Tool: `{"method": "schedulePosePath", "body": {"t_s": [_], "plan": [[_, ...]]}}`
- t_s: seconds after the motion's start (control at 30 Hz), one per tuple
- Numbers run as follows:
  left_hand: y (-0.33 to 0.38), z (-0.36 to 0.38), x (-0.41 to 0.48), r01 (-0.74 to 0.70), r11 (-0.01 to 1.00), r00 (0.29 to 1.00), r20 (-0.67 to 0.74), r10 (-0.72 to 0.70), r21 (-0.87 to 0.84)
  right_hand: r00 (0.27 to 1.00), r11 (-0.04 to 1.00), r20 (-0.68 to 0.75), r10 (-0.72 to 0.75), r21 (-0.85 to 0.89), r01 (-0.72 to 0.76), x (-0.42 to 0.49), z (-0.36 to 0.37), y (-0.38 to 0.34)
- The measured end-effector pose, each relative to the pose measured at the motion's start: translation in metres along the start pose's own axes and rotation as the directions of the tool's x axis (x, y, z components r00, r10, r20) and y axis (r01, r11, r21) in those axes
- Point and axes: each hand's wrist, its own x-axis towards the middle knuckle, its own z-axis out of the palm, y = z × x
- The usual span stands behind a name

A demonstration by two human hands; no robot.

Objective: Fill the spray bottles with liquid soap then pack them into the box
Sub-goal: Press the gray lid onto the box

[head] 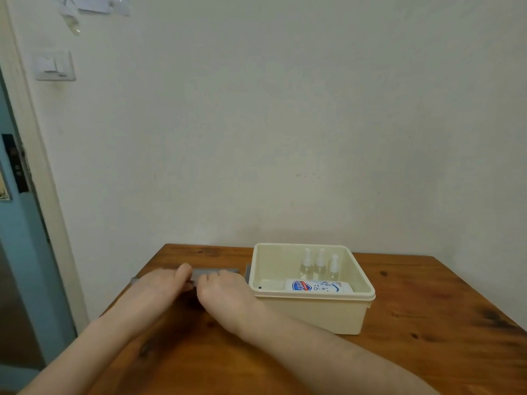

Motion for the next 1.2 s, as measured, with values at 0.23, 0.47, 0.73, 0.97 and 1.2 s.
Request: {"method": "schedulePosePath", "body": {"t_s": [0.23, 0.47, 0.73, 0.97, 1.2], "plan": [[0.005, -0.029, -0.004, 0.268, 0.679, 0.496, -0.506, -0.706, -0.684, 0.942, 0.940, -0.267, 0.205, 0.321, -0.114, 0.007, -0.062, 0.012], [0.009, -0.016, 0.022, 0.528, 0.096, 0.473, 0.199, -0.858, -0.844, 0.680, 0.385, -0.170, 0.714, 0.906, -0.178, -0.020, -0.110, 0.082], [0.061, -0.049, 0.054, 0.290, -0.243, 0.721, 0.378, -0.581, -0.926, 0.561, -0.056, 0.066, 0.825, 0.998, -0.036, -0.088, -0.118, 0.139], [0.095, -0.055, 0.071, 0.243, 0.173, 0.803, 0.098, -0.588, -0.954, 0.466, -0.048, 0.159, 0.870, 0.969, -0.241, -0.134, -0.074, 0.176], [0.112, -0.023, 0.079, 0.313, 0.402, 0.808, 0.019, -0.589, -0.861, 0.440, 0.220, 0.022, 0.898, 0.842, -0.492, -0.150, -0.022, 0.187]]}}
